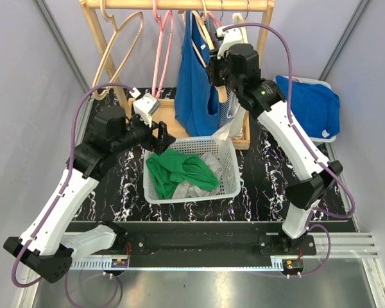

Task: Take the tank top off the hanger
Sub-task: Pick up the hanger from the clothesline.

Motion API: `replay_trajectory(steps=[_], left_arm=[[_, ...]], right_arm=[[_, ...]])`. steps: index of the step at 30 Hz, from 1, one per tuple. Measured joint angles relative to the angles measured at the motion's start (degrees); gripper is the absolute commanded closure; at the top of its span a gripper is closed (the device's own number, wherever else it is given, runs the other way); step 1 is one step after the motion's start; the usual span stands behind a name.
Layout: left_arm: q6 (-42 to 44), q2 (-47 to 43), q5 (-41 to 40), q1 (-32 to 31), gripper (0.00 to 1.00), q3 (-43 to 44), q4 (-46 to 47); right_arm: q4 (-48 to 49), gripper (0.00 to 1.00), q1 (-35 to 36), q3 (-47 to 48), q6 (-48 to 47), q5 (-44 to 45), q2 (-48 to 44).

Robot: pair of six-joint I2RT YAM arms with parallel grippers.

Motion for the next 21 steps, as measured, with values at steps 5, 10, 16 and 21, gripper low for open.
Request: replay_trajectory(steps=[5, 10, 16, 21], left_arm=[[0.02, 0.00, -0.02, 0.26, 0.19, 0.00, 0.00], [-0.02, 0.00, 0.02, 0.90, 0.02, 0.28, -0.17], [-0.31, 1.73, 1.90, 1.42, 0.01, 6.10, -1.20], [0.00, 1.92, 1.95, 1.42, 0.01, 7.74, -2.19]], right_arm=[[-1.46, 0.99, 0.22, 3.30, -0.28, -0.15, 0.28], [-7.39, 1.00, 0.63, 12.72, -0.50, -0.59, 2.29], [-8.92, 1.00, 1.73, 17.42, -0.57, -1.62, 2.80], [-7.30, 1.00, 2.78, 5.38, -0.22, -2.89, -5.22]])
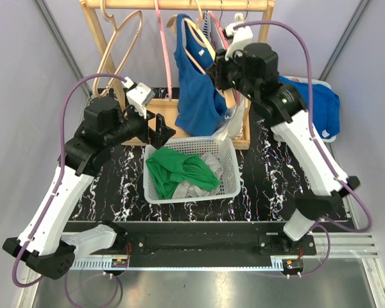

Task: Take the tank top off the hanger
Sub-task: Pick up the hanger from the clothesline.

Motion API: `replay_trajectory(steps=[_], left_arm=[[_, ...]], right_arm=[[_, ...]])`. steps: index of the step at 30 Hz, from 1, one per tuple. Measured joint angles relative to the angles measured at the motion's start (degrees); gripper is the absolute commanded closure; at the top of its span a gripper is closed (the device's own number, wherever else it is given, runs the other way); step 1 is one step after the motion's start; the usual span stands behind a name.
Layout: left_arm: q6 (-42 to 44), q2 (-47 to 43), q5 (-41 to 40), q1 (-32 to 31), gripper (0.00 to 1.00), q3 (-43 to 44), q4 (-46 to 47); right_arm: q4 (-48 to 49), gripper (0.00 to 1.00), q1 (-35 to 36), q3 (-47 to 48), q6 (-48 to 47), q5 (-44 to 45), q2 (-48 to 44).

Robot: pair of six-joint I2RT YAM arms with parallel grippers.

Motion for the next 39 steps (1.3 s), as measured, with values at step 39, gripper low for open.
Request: replay_trajectory(steps=[39], left_arm=[[-2.56, -0.94, -0.57, -1.16, 0.01, -1.77, -2.49]], right_arm=[[-19.19, 0.96, 1.14, -16.68, -3.15, -25.83, -25.59]])
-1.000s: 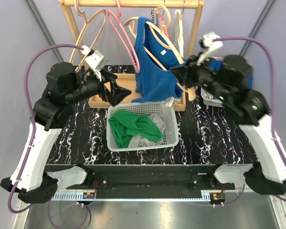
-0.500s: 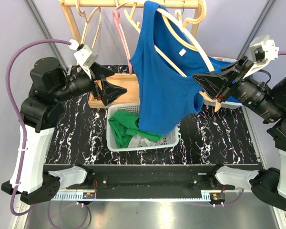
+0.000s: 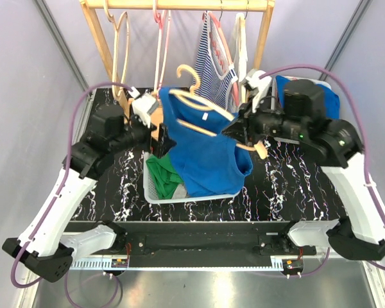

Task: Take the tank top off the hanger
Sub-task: Pick up the hanger from the clothesline, then remove the tank top from the hanger.

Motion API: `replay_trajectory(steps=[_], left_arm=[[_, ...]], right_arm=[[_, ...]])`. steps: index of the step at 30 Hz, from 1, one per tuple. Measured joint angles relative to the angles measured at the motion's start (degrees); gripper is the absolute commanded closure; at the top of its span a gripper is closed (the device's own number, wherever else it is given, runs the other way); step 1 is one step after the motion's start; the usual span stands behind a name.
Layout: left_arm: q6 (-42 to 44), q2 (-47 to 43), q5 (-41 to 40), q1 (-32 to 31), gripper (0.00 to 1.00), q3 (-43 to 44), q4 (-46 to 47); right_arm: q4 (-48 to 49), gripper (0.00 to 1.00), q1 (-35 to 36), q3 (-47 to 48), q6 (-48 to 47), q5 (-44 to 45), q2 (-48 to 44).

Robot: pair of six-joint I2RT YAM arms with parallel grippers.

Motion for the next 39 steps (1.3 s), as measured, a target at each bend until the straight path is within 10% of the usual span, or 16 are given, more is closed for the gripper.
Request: replay_trajectory(steps=[10, 23, 39], left_arm=[[8.44, -6.54, 2.78, 0.72, 0.01, -0.98, -5.42], [24.28, -6.82, 27.43, 4.92, 0.01, 3.26, -16.06], [27.98, -3.06, 31.87, 9.68, 0.01, 10.36, -18.56]], right_arm=[[-5.99, 0.96, 0.00, -5.62, -2.86, -8.13, 2.71], [-9.86, 0.96, 0.00, -3.26, -5.49, -18.47, 3.48], [-9.86, 0.97, 0.00, -6.08, -6.91, -23.10, 0.02]])
